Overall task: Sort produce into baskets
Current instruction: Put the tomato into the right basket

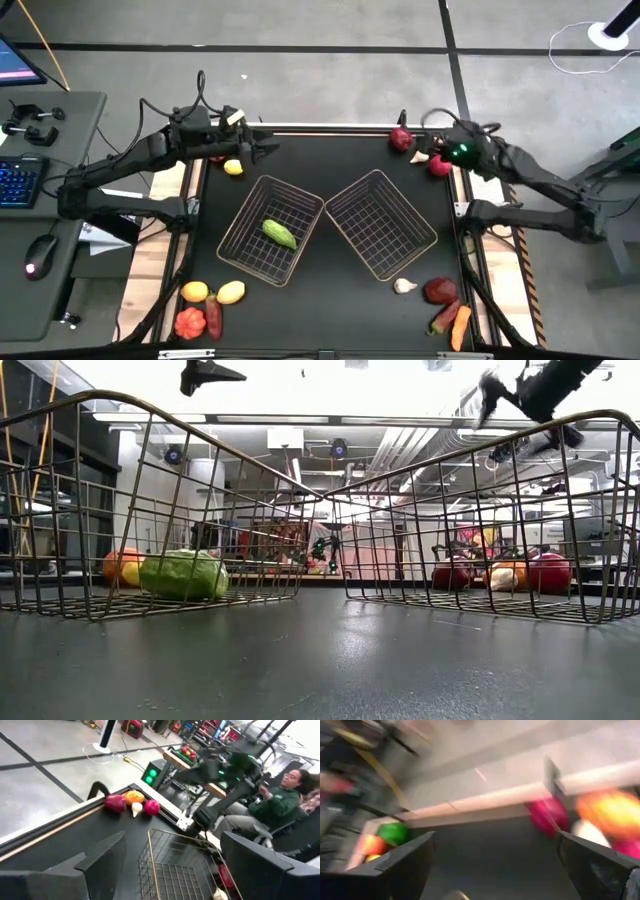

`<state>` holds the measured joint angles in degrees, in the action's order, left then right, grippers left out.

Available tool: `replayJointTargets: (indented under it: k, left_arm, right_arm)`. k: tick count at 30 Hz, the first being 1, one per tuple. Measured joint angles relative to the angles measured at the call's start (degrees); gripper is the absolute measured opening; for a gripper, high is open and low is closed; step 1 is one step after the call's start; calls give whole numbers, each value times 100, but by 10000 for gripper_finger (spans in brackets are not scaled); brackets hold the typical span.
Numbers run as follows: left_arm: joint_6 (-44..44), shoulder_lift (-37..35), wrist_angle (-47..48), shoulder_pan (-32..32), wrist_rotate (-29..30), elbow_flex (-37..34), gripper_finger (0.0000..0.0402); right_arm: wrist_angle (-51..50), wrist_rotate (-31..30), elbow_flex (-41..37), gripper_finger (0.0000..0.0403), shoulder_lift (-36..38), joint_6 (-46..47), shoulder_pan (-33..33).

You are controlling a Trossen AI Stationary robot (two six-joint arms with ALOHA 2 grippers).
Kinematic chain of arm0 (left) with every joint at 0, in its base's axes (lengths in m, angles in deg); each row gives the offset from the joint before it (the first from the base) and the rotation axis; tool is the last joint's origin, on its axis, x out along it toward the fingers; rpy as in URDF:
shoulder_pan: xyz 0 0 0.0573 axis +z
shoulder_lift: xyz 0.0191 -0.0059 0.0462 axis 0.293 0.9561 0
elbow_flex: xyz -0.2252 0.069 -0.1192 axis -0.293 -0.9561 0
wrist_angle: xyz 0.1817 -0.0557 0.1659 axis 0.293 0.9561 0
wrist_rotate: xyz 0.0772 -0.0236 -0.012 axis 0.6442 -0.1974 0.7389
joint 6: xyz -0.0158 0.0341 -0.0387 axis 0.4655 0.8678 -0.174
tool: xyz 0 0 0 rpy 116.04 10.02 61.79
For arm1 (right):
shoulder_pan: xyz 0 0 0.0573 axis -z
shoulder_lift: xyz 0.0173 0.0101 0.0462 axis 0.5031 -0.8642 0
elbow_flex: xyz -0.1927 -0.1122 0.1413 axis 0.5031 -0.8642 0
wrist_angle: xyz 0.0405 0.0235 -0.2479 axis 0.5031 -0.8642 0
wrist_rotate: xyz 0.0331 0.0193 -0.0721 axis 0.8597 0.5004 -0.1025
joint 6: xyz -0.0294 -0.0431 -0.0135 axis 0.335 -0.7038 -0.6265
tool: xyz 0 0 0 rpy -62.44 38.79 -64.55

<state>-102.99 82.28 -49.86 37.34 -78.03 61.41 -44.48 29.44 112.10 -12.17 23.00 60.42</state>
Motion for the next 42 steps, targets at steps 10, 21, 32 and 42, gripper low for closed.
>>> replayJointTargets:
  k: [10, 21, 32, 42]
  left_arm:
    - [-14, 0, 32, -12, -219, 0, 312]
    - [-7, 0, 225, -12, -398, 0, 312]
    - [4, 0, 223, -13, -396, 0, 312]
    - [148, 0, 284, -13, -396, 0, 312]
  right_arm:
    - [-837, 1611, -170, 399, -1235, -199, 1676]
    - [-1437, 998, -177, 399, -2192, -586, 2263]
    - [-1370, 412, -177, 399, -2890, -306, 2592]
    - [-1307, 136, -177, 399, -3136, -289, 2603]
